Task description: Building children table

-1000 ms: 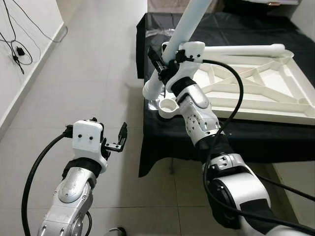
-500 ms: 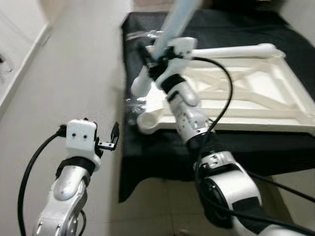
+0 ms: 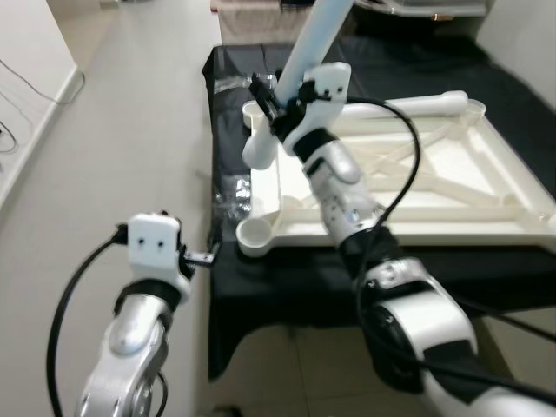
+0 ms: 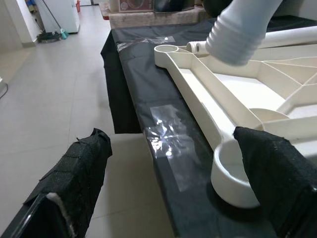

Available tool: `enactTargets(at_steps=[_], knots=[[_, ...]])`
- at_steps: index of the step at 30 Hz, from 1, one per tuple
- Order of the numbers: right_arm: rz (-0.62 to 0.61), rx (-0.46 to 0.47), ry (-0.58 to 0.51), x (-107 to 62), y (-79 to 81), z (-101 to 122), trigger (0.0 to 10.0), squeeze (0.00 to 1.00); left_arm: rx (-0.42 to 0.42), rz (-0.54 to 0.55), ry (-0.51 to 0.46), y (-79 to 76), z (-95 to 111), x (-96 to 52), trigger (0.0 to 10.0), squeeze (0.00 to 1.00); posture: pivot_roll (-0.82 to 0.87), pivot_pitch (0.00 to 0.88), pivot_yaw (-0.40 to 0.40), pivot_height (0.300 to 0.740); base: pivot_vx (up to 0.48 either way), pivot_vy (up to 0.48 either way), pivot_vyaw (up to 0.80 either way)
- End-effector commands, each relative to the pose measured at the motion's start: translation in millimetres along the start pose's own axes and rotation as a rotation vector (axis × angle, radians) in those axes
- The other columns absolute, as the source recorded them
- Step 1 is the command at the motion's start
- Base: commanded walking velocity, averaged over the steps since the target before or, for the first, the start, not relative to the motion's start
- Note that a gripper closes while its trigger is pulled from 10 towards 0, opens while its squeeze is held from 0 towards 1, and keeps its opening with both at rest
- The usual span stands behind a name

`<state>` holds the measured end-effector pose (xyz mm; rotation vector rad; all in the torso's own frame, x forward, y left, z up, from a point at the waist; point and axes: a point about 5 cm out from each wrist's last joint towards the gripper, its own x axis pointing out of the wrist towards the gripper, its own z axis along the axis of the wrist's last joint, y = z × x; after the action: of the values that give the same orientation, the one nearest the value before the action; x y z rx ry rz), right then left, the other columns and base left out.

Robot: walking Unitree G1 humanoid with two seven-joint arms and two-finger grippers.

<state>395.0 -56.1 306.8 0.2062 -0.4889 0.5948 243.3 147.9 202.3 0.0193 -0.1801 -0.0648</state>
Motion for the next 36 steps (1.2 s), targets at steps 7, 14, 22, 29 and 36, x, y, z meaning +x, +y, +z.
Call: enactTargets(at_steps=[7, 14, 22, 29, 36], knots=[[0.053, 0.024, -0.005, 10.2, 5.0, 7.7, 10.0, 0.00, -0.006, 0.018, 0.031, 0.3, -4.7, -4.9, 10.0, 0.00, 0.08, 0.196, -0.057, 0.740, 0.000, 0.000, 0.15], [0.031, 0.013, 0.042, 10.8, -0.3, 3.5, 10.0, 0.00, -0.016, 0.025, 0.044, -3.0, -6.5, -10.0, 10.0, 0.00, 0.07, 0.207, -0.059, 0.740, 0.000, 0.000, 0.76], [0.002, -0.002, 0.082, 9.6, -5.0, -1.8, 10.0, 0.00, -0.014, 0.068, 0.057, 0.7, -7.4, -10.3, 10.0, 0.00, 0.07, 0.222, -0.061, 0.740, 0.000, 0.000, 0.00], [-0.009, 0.000, 0.085, 8.5, -8.3, -2.2, 10.0, 0.00, -0.004, 0.089, 0.054, 4.1, -6.8, -8.6, 10.0, 0.00, 0.07, 0.225, -0.062, 0.740, 0.000, -0.342, 0.00], [-0.009, -0.018, 0.089, 9.0, -9.7, -1.5, 10.0, 0.00, -0.022, 0.170, 0.081, 15.6, -9.6, -6.5, 10.0, 0.00, 0.07, 0.230, -0.063, 0.740, 0.000, -0.125, 0.00]])
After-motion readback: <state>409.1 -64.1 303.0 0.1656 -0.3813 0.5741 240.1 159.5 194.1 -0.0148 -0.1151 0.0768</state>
